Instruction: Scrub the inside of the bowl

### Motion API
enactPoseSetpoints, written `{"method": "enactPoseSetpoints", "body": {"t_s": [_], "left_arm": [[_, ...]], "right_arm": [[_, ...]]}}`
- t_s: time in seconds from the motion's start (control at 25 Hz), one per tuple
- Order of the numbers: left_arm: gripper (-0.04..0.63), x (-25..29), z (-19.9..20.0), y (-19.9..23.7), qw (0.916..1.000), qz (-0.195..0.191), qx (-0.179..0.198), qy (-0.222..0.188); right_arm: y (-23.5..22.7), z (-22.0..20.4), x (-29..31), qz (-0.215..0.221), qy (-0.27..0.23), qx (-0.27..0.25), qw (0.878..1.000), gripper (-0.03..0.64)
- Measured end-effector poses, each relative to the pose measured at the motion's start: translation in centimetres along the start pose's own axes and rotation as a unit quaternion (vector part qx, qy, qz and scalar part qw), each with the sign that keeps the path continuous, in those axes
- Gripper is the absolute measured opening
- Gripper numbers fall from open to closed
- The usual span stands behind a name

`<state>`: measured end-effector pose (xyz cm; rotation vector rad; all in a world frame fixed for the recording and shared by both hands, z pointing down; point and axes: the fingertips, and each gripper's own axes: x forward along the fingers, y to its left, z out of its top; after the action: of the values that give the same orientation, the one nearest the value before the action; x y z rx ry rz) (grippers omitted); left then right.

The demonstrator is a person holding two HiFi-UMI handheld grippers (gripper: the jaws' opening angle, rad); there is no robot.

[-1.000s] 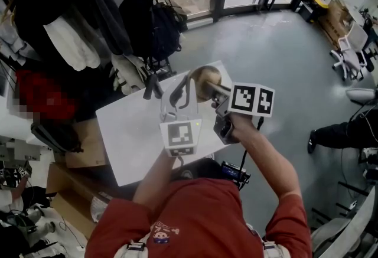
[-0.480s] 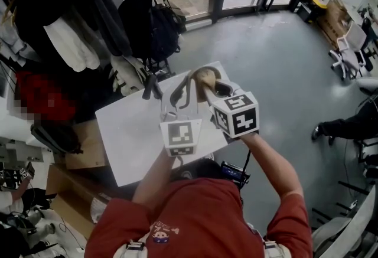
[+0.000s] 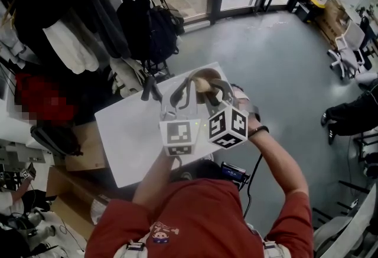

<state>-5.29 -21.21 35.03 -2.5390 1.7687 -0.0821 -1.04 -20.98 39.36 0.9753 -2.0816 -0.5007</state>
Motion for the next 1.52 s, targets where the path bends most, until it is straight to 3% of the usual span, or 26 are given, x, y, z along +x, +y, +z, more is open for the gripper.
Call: {"method": "enactPoseSetpoints", "body": {"t_s": [0.4, 0.48, 0.6, 0.64, 0.76, 0.88, 1.08, 1.52], "left_arm": [[0.029, 0.1, 0.4, 0.0, 1.0000, -0.005, 0.003, 0.000], [0.029, 0.1, 0.4, -0.1, 1.0000, -0.006, 0.004, 0.001], [0.029, 0.2, 0.4, -0.1, 1.0000, -0.005, 0.005, 0.002], [0.029, 0.2, 0.4, -0.2, 1.0000, -0.005, 0.005, 0.002], [0.029, 0.2, 0.2, -0.2, 1.0000, -0.006, 0.005, 0.004], [0.029, 0.3, 0.1, -0.1, 1.0000, -0.005, 0.004, 0.005], [0.028, 0.4, -0.2, 0.1, 1.0000, -0.002, 0.006, 0.003], [0.023, 1.0, -2.1, 0.9, 0.9999, 0.006, 0.005, 0.013]], "right_arm": [[0.0, 0.3, -0.2, -0.023, -0.005, -0.129, 0.991, 0.075], [0.1, 0.3, -0.4, -0.043, 0.001, -0.187, 0.981, 0.076], [0.5, 0.1, -0.5, -0.081, 0.009, -0.302, 0.950, 0.075], [0.8, 0.2, -0.5, -0.087, 0.008, -0.323, 0.942, 0.075], [1.0, 0.0, -0.6, -0.102, 0.007, -0.343, 0.934, 0.075], [1.1, -0.4, -0.3, -0.102, 0.007, -0.337, 0.936, 0.075], [0.8, -0.2, -0.7, -0.103, -0.015, -0.287, 0.952, 0.075], [0.5, -0.3, -1.6, -0.092, -0.068, -0.098, 0.989, 0.077]]}}
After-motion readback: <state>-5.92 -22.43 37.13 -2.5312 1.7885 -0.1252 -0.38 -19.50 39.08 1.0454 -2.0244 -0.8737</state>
